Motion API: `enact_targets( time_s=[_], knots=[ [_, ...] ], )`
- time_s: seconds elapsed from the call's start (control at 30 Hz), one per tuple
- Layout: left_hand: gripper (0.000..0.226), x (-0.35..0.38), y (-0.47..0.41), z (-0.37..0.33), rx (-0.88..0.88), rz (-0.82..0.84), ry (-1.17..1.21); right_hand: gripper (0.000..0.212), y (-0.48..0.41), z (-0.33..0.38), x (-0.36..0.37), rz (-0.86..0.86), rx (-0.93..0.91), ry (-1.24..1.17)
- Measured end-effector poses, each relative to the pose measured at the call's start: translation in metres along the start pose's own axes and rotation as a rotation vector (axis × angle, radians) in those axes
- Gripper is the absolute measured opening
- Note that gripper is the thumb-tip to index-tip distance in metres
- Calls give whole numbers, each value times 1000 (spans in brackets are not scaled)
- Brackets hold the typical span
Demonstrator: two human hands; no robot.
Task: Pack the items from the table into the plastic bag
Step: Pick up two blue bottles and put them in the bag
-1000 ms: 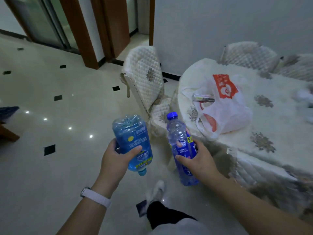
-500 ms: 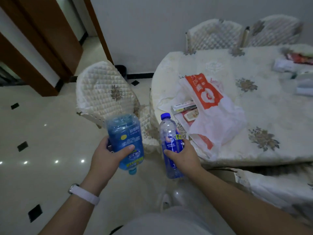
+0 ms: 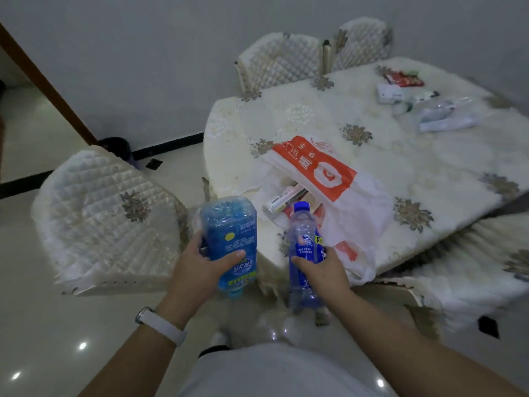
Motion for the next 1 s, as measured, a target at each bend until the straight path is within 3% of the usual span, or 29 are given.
enact_targets(
  time_s=[0.1,0.23,0.3,0.47,0.6,0.8,1.0],
  knots=[
    [50,-1,-35,-7,-11,143,-47,51,-6,6,-14,-150,99,-53],
    [43,5,-75,-10,-57,299,-105,65,-13,11,-38,-342,175,-72],
    [43,15,-90,-8,-82,379,-144,61,-16,9,-52,-425,220,-63],
    [57,54,-121,7,-160,505,-271,60,-23,1,-82,-561,328,-61],
    [71,98,-132,17,-202,612,-367,66,-38,-7,-93,-557,360,-44],
    [42,168,-140,20,-219,673,-592,55,-73,-8,-92,-478,379,-192],
    [41,206,-168,19,-236,590,-733,59,-121,-2,-87,-382,303,-332]
  ],
)
Point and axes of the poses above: each hand's wrist, its own y-axis away from the middle knuckle, its own x-axis out of the palm, z = x × y, the point moved 6 cm from there along -y, towards the middle knuckle, and after that the axes turned 14 degrees about y, right-handed, at the moved point
